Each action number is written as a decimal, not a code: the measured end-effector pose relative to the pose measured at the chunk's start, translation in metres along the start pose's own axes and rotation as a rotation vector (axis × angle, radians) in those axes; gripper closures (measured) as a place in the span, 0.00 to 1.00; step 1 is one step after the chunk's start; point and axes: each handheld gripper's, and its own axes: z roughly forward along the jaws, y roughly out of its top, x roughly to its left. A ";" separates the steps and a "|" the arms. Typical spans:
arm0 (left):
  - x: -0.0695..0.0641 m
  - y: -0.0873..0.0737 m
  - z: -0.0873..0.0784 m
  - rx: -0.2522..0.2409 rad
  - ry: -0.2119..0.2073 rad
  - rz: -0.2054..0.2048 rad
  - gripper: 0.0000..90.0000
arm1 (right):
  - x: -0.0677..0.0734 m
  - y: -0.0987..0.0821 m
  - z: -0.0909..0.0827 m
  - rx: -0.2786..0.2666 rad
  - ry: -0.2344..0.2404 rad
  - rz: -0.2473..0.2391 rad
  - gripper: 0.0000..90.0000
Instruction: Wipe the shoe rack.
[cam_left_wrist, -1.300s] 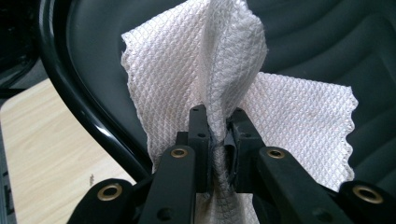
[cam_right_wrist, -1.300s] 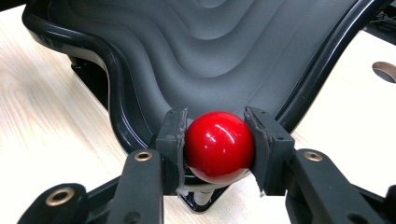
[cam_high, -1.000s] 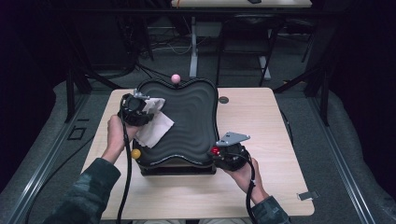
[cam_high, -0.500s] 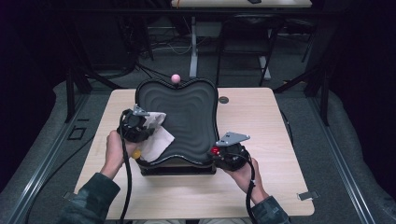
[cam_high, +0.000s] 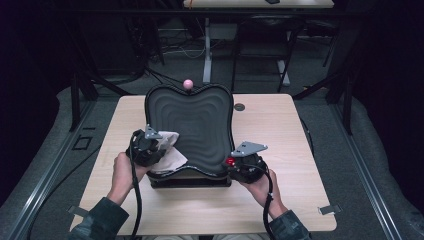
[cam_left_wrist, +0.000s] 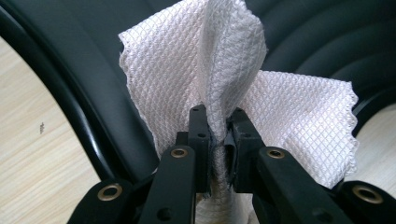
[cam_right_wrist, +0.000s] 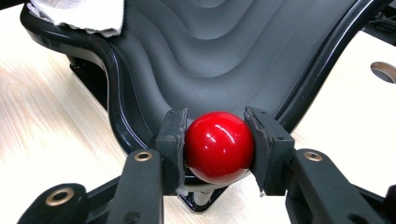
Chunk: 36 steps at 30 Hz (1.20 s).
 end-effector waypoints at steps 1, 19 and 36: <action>-0.004 0.000 0.000 0.009 0.004 0.012 0.91 | 0.000 0.000 0.000 0.001 -0.001 0.000 0.67; -0.026 -0.008 0.003 0.021 -0.089 0.018 0.91 | 0.000 0.000 0.001 -0.008 -0.009 -0.013 0.67; -0.007 0.032 0.018 0.003 -0.100 -0.009 0.91 | -0.002 0.007 0.013 -0.018 0.034 -0.053 0.67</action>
